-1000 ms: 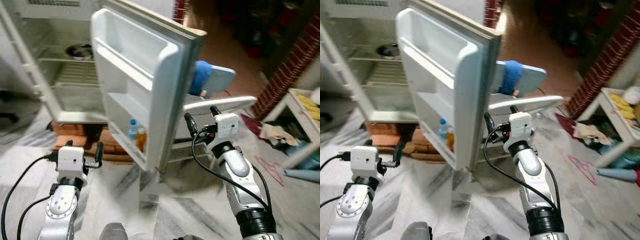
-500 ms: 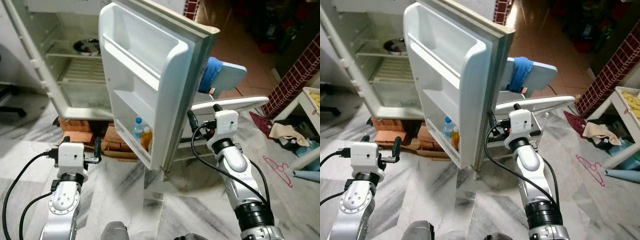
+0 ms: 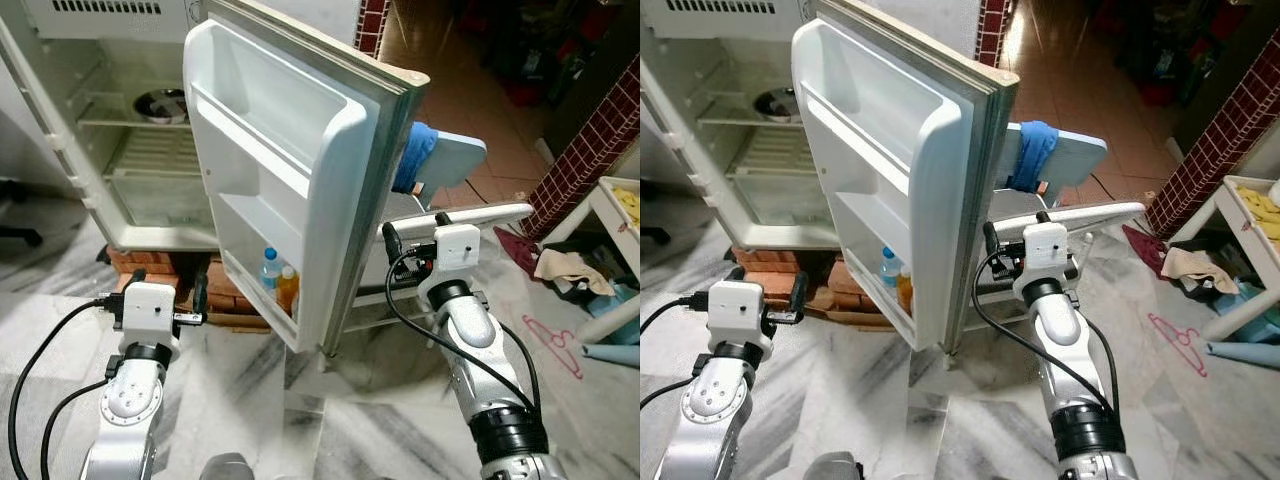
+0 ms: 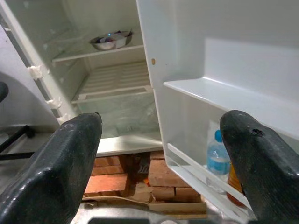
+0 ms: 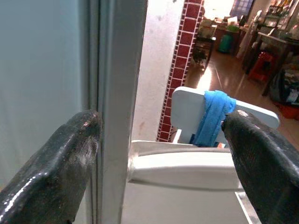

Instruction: Restocking fridge

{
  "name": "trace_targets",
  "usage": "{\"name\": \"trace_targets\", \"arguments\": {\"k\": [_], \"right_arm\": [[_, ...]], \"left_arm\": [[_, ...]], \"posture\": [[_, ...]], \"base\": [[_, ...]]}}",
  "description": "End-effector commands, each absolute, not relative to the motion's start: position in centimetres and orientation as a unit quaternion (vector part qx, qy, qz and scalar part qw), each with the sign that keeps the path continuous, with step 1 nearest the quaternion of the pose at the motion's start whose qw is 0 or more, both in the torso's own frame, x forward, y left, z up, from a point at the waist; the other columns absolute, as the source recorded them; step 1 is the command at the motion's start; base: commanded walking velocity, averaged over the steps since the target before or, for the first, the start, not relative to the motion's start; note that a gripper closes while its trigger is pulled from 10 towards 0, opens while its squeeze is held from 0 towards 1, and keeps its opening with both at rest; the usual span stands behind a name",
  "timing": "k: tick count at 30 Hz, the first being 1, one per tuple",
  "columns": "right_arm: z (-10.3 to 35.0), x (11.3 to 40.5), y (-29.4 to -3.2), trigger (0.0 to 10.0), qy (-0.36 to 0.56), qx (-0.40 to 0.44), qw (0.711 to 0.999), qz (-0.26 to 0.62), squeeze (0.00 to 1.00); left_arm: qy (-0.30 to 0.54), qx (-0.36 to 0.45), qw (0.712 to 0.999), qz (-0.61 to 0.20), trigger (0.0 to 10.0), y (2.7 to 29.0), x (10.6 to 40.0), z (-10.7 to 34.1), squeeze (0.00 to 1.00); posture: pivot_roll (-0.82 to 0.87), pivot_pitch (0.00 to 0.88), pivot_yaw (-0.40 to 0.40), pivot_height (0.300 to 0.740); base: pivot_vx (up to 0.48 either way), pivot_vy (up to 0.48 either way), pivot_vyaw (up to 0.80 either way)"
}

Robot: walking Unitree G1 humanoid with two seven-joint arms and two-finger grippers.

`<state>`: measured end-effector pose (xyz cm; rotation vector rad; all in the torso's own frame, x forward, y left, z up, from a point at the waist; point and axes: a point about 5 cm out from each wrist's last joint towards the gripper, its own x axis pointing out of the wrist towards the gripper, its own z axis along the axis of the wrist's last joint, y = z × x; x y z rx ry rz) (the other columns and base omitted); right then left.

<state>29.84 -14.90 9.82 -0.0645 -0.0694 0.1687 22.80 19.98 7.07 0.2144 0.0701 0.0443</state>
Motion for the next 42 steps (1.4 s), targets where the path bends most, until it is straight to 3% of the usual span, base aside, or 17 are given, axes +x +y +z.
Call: {"name": "trace_targets", "arguments": {"k": [1,13,25,31,37,40,42], "right_arm": [[9.8,29.8,-15.2,10.0,-0.035,-0.034,0.996,0.076,0.0],[9.8,30.0,-15.1,10.0,-0.033,-0.023,0.995,0.091,0.0],[11.8,31.8,-14.0,10.0,-0.044,-0.006,0.967,0.251,0.0],[12.2,32.6,-14.2,10.0,-0.047,-0.002,0.967,0.249,0.0],[12.8,33.3,-13.2,10.0,-0.051,0.004,0.965,0.258,0.0],[14.0,33.2,-11.4,10.0,-0.051,0.076,0.945,0.314,0.0],[15.3,31.2,-9.3,10.0,-0.043,0.147,0.889,0.432,0.0]], "left_arm": [[0.037,0.112,0.993,0.016,10.0,19.8,22.9,7.1,0.0],[0.042,0.111,0.993,0.021,10.0,19.9,22.8,6.9,0.0],[0.045,0.113,0.992,0.041,10.0,20.2,22.4,7.0,0.0],[0.058,0.108,0.991,0.06,10.0,20.7,20.5,6.5,0.0],[0.061,0.112,0.991,0.051,10.0,20.5,20.6,6.4,0.0],[0.064,0.11,0.991,0.047,10.0,20.4,20.5,6.3,0.0],[0.065,0.111,0.991,0.047,10.0,20.4,20.4,6.3,0.0]], "posture": [[0.1,0.031,-0.054,0.74],[0.11,0.036,-0.057,0.74],[0.12,0.04,-0.062,0.74],[0.13,0.044,-0.062,0.74],[0.13,0.044,-0.058,0.74],[0.14,0.043,-0.058,0.74],[0.14,0.044,-0.058,0.74]], "base": [[0.337,0.0,0.0],[0.0,0.0,0.0],[0.0,0.0,0.13],[0.0,0.0,0.69],[0.0,0.0,0.0],[0.0,0.0,0.0],[0.0,0.0,0.0]]}}
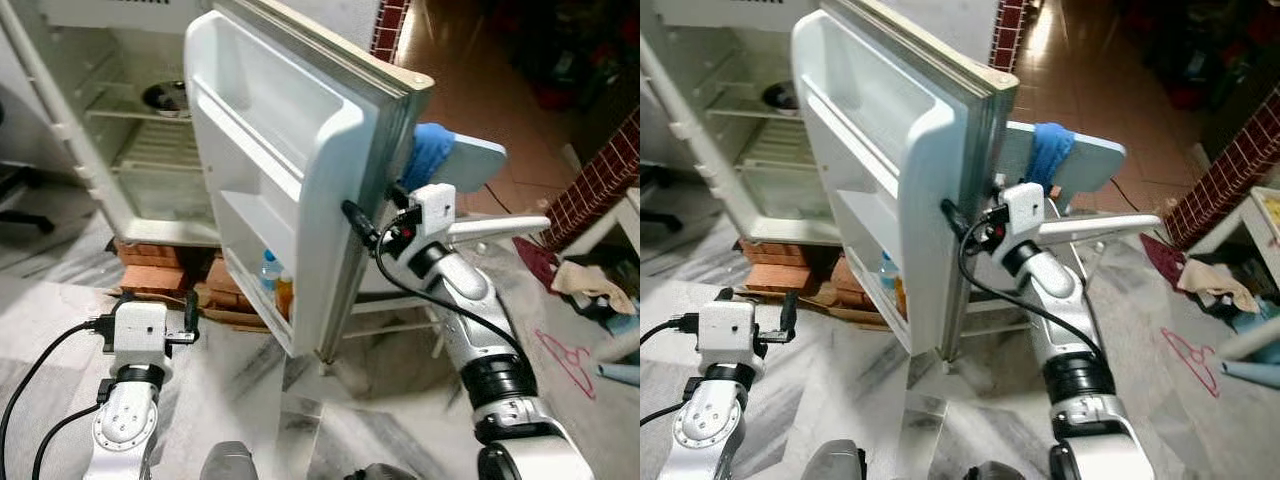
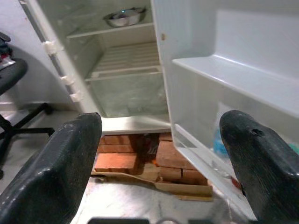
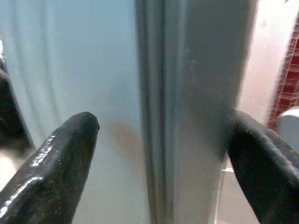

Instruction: Restocking fridge

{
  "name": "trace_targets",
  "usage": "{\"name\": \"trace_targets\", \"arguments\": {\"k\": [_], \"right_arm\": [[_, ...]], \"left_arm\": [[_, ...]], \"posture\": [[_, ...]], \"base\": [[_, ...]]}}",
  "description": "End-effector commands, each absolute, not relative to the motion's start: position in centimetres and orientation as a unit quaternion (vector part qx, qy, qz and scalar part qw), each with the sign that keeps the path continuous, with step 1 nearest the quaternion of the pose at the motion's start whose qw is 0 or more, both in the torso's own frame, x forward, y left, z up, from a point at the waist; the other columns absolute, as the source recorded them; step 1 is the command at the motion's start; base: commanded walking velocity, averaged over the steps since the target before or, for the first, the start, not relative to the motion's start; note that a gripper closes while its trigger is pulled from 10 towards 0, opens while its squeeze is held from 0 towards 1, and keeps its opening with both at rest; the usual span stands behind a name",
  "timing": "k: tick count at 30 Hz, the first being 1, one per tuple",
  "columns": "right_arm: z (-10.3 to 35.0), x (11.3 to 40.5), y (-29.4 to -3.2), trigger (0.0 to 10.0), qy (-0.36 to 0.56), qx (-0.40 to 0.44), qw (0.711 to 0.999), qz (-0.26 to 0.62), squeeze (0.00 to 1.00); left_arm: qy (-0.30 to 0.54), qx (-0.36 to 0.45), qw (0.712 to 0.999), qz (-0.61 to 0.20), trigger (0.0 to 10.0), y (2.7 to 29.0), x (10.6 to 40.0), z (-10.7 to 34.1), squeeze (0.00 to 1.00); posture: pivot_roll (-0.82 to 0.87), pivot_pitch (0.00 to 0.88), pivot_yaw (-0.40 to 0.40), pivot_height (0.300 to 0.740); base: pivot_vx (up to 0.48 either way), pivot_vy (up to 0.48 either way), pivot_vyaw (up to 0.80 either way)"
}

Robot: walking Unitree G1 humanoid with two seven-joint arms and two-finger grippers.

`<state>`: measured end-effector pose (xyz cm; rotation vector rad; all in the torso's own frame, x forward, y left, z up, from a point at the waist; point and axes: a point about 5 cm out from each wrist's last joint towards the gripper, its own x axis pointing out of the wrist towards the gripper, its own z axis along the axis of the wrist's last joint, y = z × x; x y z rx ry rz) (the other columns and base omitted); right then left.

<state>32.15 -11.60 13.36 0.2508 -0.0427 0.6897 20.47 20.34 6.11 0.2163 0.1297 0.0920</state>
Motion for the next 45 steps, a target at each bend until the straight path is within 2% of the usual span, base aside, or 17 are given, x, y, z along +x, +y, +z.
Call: {"name": "trace_targets", "arguments": {"k": [1,3,4,5,6,8,9,10,11,14,20,23,26,29,33,39,45], "right_arm": [[15.5,30.7,-8.8,10.0,-0.04,0.158,0.875,0.456,0.0],[16.8,27.8,-8.0,10.0,-0.03,0.206,0.806,0.555,0.0],[16.9,26.6,-7.8,10.0,-0.024,0.214,0.783,0.583,0.0],[16.4,25.8,-7.9,10.0,-0.015,0.21,0.777,0.593,0.0],[15.4,25.9,-8.3,10.0,-0.004,0.193,0.791,0.581,0.0],[12.6,27.1,-9.7,10.0,0.033,0.157,0.846,0.508,0.0],[12.6,27.1,-9.7,10.0,0.033,0.157,0.846,0.508,0.0],[12.0,27.5,-10.5,10.0,0.046,0.155,0.868,0.47,0.0],[11.2,28.6,-11.6,10.0,0.044,0.14,0.907,0.395,0.0],[10.4,28.8,-12.6,10.0,0.055,0.126,0.927,0.349,0.0],[8.6,28.0,-13.0,10.0,0.078,0.101,0.935,0.332,0.0],[7.9,27.9,-12.9,10.0,0.083,0.09,0.937,0.328,0.0],[7.6,28.1,-12.9,10.0,0.086,0.081,0.943,0.311,0.0],[8.4,28.9,-13.5,10.0,0.051,0.068,0.967,0.241,0.0],[9.1,29.3,-14.1,10.0,0.023,0.078,0.98,0.183,0.0],[10.2,29.1,-14.5,10.0,-0.016,0.084,0.988,0.132,0.0],[10.8,29.1,-15.3,10.0,-0.031,0.087,0.993,0.07,0.0]], "left_arm": [[0.066,0.111,0.991,0.047,10.0,20.4,20.4,6.3,0.0],[0.067,0.111,0.99,0.047,10.0,20.4,20.3,6.2,0.0],[0.067,0.111,0.99,0.046,10.0,20.4,20.3,6.2,0.0],[0.068,0.111,0.99,0.045,10.0,20.4,20.3,6.2,0.0],[0.069,0.111,0.99,0.044,10.0,20.3,20.3,6.2,0.0],[0.07,0.111,0.991,0.042,10.0,20.2,20.3,6.1,0.0],[0.07,0.111,0.991,0.042,10.0,20.2,20.3,6.1,0.0],[0.069,0.11,0.991,0.043,10.0,20.2,20.2,6.2,0.0],[0.067,0.11,0.991,0.048,10.0,20.2,20.2,6.3,0.0],[0.058,0.117,0.989,0.066,10.0,20.5,20.0,6.5,0.0],[0.051,0.131,0.978,0.155,10.0,22.5,19.0,7.1,0.0],[0.054,0.134,0.976,0.162,10.0,22.8,18.7,7.0,0.0],[0.058,0.136,0.977,0.151,10.0,22.8,19.0,6.9,0.0],[0.051,0.143,0.983,0.101,10.0,22.3,20.7,7.1,0.0],[0.045,0.122,0.99,0.057,10.0,21.6,21.9,7.5,0.0],[0.038,0.109,0.993,-0.001,10.0,20.5,23.0,7.6,0.0],[0.007,0.085,0.996,-0.023,10.0,19.7,24.4,9.0,0.0]], "posture": [[0.14,0.044,-0.058,0.74],[0.14,0.045,-0.058,0.74],[0.14,0.047,-0.059,0.74],[0.13,0.047,-0.059,0.74],[0.13,0.048,-0.058,0.74],[0.14,0.051,-0.061,0.74],[0.14,0.051,-0.061,0.74],[0.13,0.053,-0.062,0.74],[0.13,0.057,-0.063,0.74],[0.13,0.06,-0.066,0.74],[0.14,0.069,-0.078,0.74],[0.14,0.07,-0.08,0.74],[0.14,0.071,-0.082,0.74],[0.14,0.07,-0.081,0.74],[0.13,0.066,-0.079,0.74],[0.1,0.059,-0.063,0.74],[0.08,0.05,-0.045,0.74]], "base": [[0.0,0.0,0.0],[0.0,0.0,0.0],[0.0,0.0,0.0],[0.0,0.0,0.0],[0.0,0.0,0.0],[0.0,0.0,0.0],[0.0,0.0,0.0],[0.0,0.0,0.0],[0.0,0.0,0.0],[0.0,0.0,0.0],[0.0,0.0,0.0],[0.0,0.0,0.0],[0.0,0.0,0.0],[0.0,0.0,0.0],[0.0,0.0,0.0],[0.0,0.373,0.0],[0.0,0.472,0.0]]}}
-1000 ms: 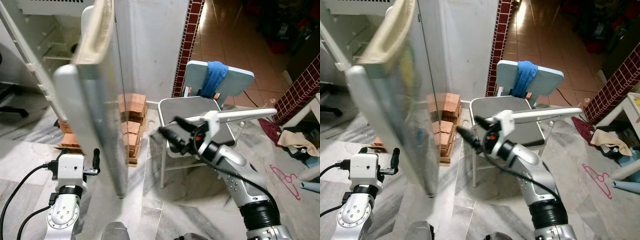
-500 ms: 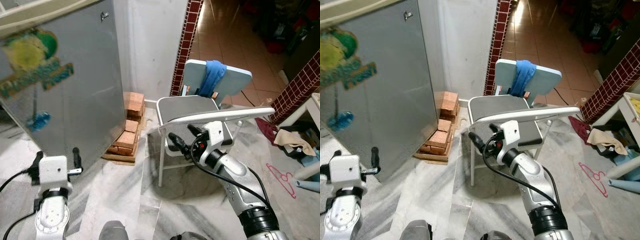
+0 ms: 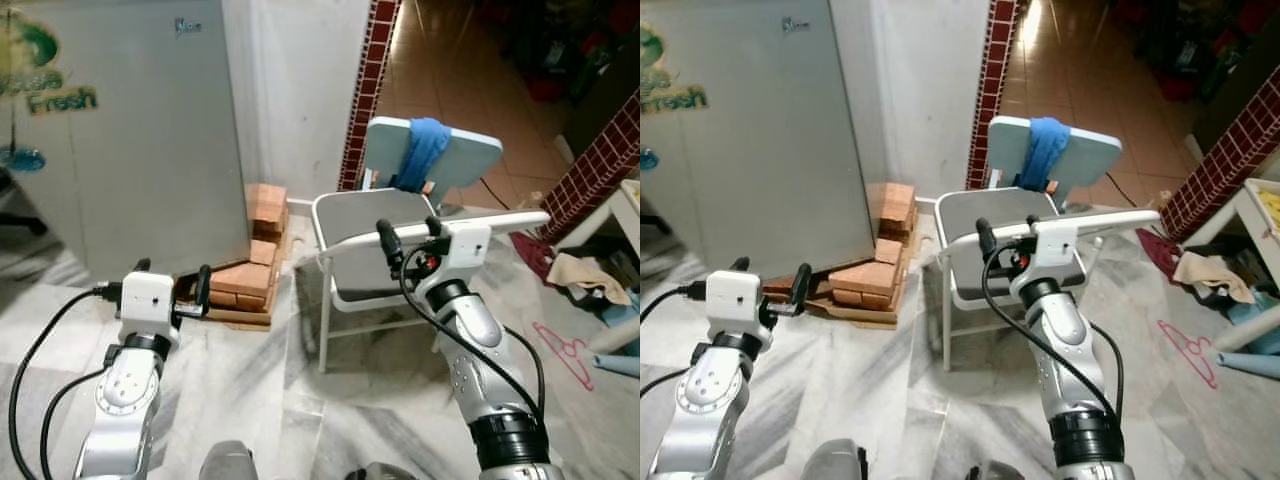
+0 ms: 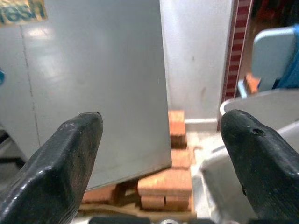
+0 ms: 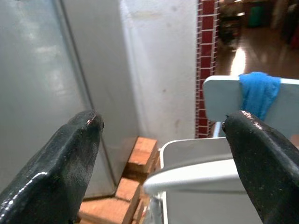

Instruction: Restocking fridge

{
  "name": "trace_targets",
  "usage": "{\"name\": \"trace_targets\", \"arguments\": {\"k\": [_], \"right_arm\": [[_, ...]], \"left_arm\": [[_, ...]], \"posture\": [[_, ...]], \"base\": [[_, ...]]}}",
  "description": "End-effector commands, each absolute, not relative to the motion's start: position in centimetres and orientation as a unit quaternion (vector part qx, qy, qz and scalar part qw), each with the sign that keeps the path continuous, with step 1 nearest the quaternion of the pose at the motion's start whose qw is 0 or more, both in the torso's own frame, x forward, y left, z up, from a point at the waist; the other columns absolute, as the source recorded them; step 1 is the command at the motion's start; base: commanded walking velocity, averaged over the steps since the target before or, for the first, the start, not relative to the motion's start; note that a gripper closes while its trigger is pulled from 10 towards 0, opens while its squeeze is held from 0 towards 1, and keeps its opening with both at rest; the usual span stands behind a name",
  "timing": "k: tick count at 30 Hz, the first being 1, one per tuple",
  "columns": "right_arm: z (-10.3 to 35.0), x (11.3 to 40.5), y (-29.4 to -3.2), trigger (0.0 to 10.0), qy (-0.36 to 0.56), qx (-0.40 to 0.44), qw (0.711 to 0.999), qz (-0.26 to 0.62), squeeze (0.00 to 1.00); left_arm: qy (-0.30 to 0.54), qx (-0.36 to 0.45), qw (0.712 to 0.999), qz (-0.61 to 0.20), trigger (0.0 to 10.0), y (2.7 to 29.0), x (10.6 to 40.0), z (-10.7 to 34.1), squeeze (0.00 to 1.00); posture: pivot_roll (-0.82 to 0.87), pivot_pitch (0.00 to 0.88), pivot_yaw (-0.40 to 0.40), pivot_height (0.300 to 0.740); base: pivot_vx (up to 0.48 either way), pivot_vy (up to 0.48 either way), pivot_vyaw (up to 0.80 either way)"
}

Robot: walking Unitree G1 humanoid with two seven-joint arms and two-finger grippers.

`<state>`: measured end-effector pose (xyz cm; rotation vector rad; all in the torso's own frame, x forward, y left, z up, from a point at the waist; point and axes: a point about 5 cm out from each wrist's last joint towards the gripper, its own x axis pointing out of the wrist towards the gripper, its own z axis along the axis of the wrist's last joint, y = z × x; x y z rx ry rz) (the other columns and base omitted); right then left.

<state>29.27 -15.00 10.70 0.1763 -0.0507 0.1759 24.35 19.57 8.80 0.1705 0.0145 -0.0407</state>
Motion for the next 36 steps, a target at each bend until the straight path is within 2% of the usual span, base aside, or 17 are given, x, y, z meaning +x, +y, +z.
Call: {"name": "trace_targets", "arguments": {"k": [1,11,17,22,36], "right_arm": [[10.7,29.1,-15.5,10.0,-0.031,0.087,0.994,0.063,0.0],[9.9,28.5,-16.2,10.0,-0.019,0.083,0.996,0.03,0.0],[9.7,28.4,-16.4,10.0,-0.018,0.072,0.997,0.022,0.0],[9.1,27.5,-17.6,10.0,-0.013,0.061,0.998,0.001,0.0],[8.9,27.3,-17.6,10.0,-0.012,0.053,0.999,0.001,0.0]], "left_arm": [[0.005,0.084,0.996,-0.027,10.0,19.5,24.6,9.1,0.0],[-0.016,0.09,0.994,-0.057,10.0,18.1,25.7,9.7,0.0],[-0.007,0.081,0.995,-0.055,10.0,18.0,25.9,9.3,0.0],[0.001,0.074,0.996,-0.056,10.0,18.0,25.8,8.9,0.0],[-0.003,0.068,0.996,-0.051,10.0,17.6,26.1,8.8,0.0]], "posture": [[0.08,0.047,-0.046,0.74],[0.06,0.029,-0.039,0.74],[0.06,0.023,-0.039,0.74],[0.06,0.019,-0.045,0.74],[0.05,0.009,-0.047,0.74]], "base": [[0.0,0.469,0.0],[0.0,0.469,0.0],[0.0,0.469,-0.75],[0.0,0.469,-0.8],[0.0,0.477,-0.65]]}}
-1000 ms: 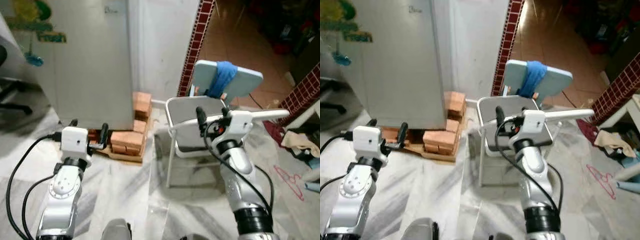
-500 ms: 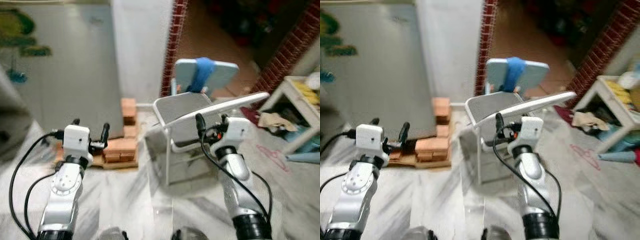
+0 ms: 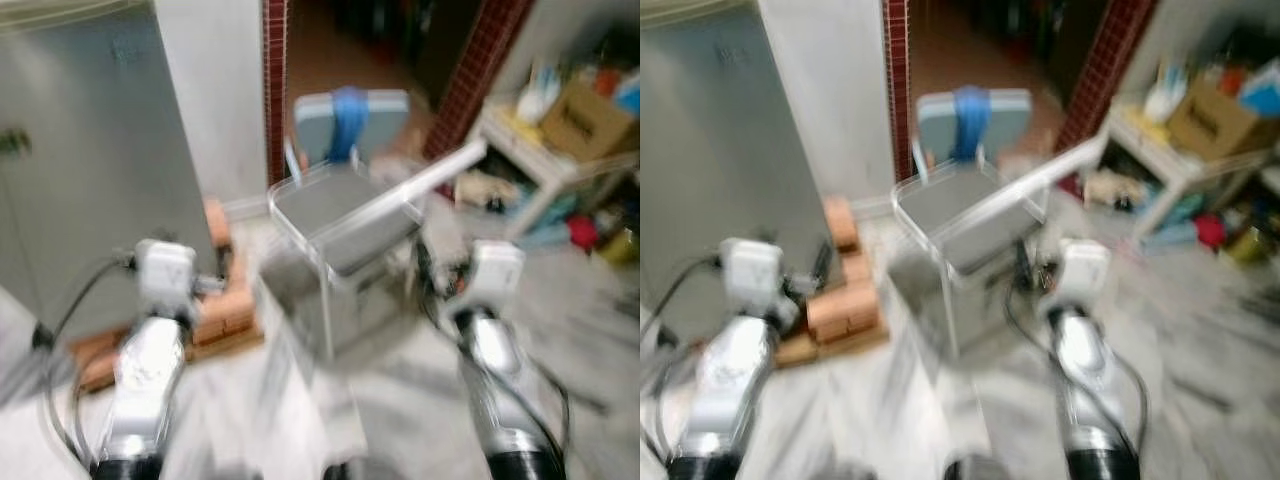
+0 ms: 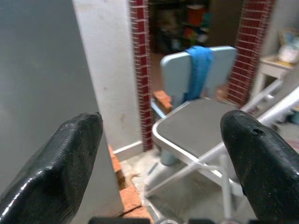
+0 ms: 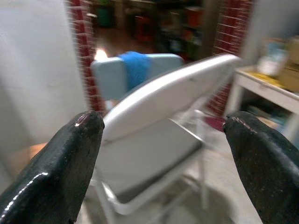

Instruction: Restocking fridge

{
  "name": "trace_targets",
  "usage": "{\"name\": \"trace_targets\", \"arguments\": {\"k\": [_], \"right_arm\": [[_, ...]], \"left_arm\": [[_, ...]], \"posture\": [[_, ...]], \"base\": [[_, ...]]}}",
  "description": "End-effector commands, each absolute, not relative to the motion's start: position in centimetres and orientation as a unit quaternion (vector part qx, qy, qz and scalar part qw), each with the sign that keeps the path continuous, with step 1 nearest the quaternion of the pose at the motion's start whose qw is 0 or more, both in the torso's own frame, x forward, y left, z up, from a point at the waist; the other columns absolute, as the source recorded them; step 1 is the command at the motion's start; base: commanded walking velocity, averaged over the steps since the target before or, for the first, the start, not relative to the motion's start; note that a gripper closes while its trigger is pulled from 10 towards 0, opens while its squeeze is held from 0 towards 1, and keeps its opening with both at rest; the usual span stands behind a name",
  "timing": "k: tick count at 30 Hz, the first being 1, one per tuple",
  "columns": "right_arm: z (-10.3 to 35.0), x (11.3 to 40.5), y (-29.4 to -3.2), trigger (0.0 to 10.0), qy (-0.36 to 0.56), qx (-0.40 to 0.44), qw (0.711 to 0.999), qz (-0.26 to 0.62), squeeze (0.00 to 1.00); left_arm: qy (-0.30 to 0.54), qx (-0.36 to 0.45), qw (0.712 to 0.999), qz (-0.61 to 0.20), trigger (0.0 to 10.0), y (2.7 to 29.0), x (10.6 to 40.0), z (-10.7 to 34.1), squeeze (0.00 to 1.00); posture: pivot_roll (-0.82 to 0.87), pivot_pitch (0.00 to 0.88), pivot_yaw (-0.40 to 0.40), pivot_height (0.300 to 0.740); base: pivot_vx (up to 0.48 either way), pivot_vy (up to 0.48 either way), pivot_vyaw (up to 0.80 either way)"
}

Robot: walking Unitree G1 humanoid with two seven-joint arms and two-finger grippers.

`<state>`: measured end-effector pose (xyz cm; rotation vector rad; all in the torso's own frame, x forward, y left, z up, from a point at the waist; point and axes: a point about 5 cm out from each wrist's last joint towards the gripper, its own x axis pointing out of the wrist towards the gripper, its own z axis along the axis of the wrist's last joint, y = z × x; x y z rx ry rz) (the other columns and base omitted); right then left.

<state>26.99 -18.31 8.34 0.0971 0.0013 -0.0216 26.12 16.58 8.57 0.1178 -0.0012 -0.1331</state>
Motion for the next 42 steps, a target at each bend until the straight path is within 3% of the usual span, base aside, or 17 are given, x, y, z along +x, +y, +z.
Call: {"name": "trace_targets", "arguments": {"k": [1,19,28,34,42], "right_arm": [[8.9,27.4,-17.6,10.0,-0.012,0.052,0.999,0.001,0.0],[8.5,27.6,-17.3,10.0,-0.008,0.051,0.999,-0.002,0.0],[8.7,27.0,-18.6,10.0,-0.027,0.04,0.998,-0.049,0.0],[8.1,26.6,-18.1,10.0,-0.018,0.035,0.998,-0.04,0.0],[8.1,27.3,-17.8,10.0,-0.013,0.028,0.999,-0.016,0.0]], "left_arm": [[-0.002,0.067,0.996,-0.051,10.0,17.6,26.1,8.7,0.0],[0.007,0.069,0.996,-0.063,10.0,17.4,26.4,8.2,0.0],[0.007,0.106,0.987,-0.12,10.0,17.2,26.9,8.5,0.0],[0.016,0.082,0.992,-0.096,10.0,17.8,27.6,8.7,0.0],[0.032,0.068,0.991,-0.113,10.0,16.5,26.3,7.7,0.0]], "posture": [[0.05,0.007,-0.048,0.74],[0.04,0.004,-0.024,0.74],[0.0,0.021,0.08,0.74],[0.0,0.02,0.057,0.74],[0.03,0.029,0.003,0.74]], "base": [[0.0,0.48,0.0],[0.0,0.416,-0.21],[0.0,0.0,0.0],[0.0,0.224,-0.32],[0.0,0.455,-0.52]]}}
